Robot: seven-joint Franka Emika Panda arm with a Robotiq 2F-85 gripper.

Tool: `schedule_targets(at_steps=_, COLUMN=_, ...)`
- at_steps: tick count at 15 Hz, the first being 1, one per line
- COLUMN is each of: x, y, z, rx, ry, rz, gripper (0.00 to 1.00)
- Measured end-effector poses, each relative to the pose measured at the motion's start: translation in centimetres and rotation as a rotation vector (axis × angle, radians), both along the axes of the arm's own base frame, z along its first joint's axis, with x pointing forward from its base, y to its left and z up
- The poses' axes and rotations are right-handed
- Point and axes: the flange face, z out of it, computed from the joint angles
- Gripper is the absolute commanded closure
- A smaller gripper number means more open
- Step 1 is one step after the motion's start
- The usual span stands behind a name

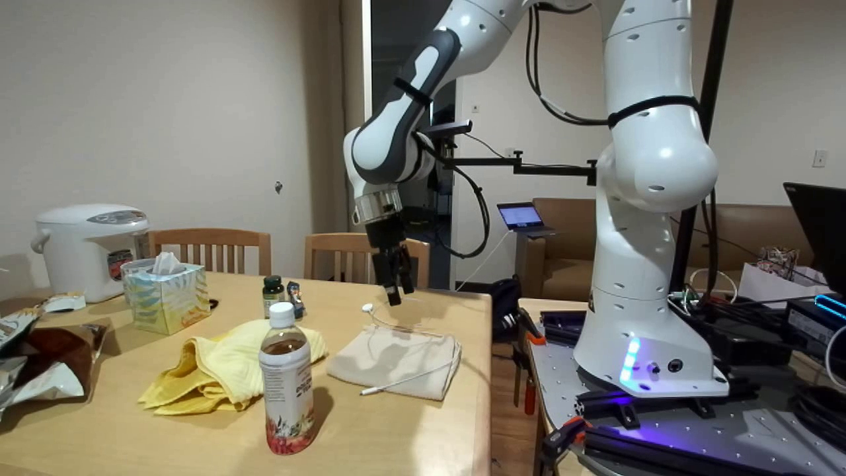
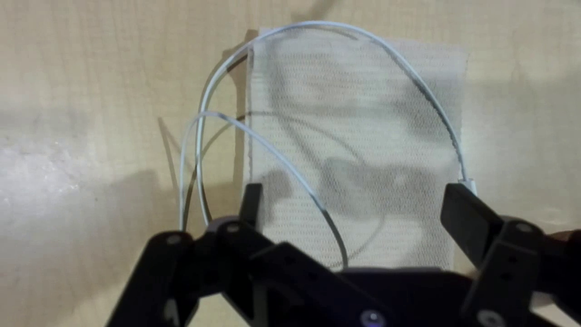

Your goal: Pick up the cable on the table and make a circle with it.

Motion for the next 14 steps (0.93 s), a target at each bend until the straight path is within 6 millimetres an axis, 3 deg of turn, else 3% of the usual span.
schedule_targets(at_steps=4, x=-0.3, y=-0.2, z=-0.6, rx=-0.069, ry=0.034, rz=-0.027, gripper=0.00)
schedule_targets(at_steps=14, x=1.0, y=0.1, z=0.2, rx=-0.111, ry=-0.025, rz=-0.028, gripper=0.00)
